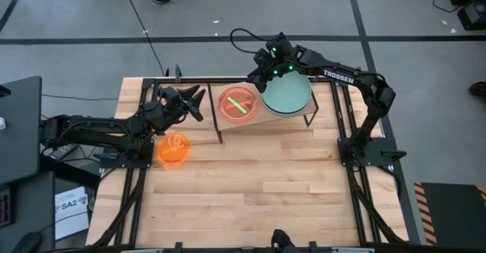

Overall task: Place and stack plates onto a shelf
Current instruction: Stack the small orange plate on top of the small green plate

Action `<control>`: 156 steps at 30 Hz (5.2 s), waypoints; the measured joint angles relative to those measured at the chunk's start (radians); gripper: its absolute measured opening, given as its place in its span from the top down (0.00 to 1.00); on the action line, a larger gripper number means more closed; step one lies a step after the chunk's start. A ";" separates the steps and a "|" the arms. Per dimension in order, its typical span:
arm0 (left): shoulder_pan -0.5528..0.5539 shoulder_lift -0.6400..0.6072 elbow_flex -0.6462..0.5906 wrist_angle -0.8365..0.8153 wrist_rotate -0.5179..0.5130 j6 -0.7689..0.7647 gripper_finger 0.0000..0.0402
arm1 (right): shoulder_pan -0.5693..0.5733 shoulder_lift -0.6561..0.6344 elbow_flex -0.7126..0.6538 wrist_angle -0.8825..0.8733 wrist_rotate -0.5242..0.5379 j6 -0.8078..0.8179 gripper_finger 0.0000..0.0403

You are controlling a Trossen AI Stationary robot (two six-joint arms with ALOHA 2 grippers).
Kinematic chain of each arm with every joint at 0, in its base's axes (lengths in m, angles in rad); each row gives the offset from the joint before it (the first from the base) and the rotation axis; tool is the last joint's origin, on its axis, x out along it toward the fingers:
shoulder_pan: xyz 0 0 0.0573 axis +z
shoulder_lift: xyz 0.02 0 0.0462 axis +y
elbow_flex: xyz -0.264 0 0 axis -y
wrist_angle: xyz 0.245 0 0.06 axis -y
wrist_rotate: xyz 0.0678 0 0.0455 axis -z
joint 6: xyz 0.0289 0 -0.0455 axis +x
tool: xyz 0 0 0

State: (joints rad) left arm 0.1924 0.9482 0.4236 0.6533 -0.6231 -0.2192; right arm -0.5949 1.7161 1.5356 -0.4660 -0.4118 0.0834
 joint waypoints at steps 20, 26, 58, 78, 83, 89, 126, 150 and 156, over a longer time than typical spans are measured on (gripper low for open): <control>0.090 0.000 0.049 -0.056 0.262 0.100 0.60 | 0.000 0.000 0.000 0.000 0.000 0.003 0.66; 0.165 0.001 0.187 -0.389 0.383 0.100 0.60 | 0.000 0.000 0.000 0.000 -0.001 0.003 0.65; 0.500 0.026 0.533 -1.604 0.633 0.216 0.60 | 0.000 0.000 0.000 0.000 -0.001 0.000 0.65; 0.511 0.332 0.533 -1.653 0.706 0.475 0.60 | 0.000 0.000 0.000 -0.003 -0.001 0.000 0.65; 0.511 0.382 0.533 -1.653 0.705 0.478 0.60 | 0.000 0.000 0.000 -0.003 -0.001 0.000 0.65; 0.511 0.436 0.533 -1.653 0.704 0.478 0.60 | 0.000 0.000 0.000 -0.004 -0.001 -0.001 0.65; 0.418 0.525 0.321 -1.555 0.689 0.413 0.60 | 0.000 0.000 0.000 -0.008 -0.002 -0.016 0.65; 0.420 0.525 0.322 -1.568 0.635 0.333 0.60 | 0.000 0.000 0.000 -0.008 -0.002 -0.016 0.65; 0.420 0.525 0.321 -1.572 0.609 0.325 0.60 | 0.000 0.000 0.000 -0.008 -0.002 -0.016 0.65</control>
State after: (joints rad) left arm 0.6121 1.4727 0.7444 -0.9188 -0.0143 0.1062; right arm -0.5949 1.7161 1.5352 -0.4740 -0.4133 0.0673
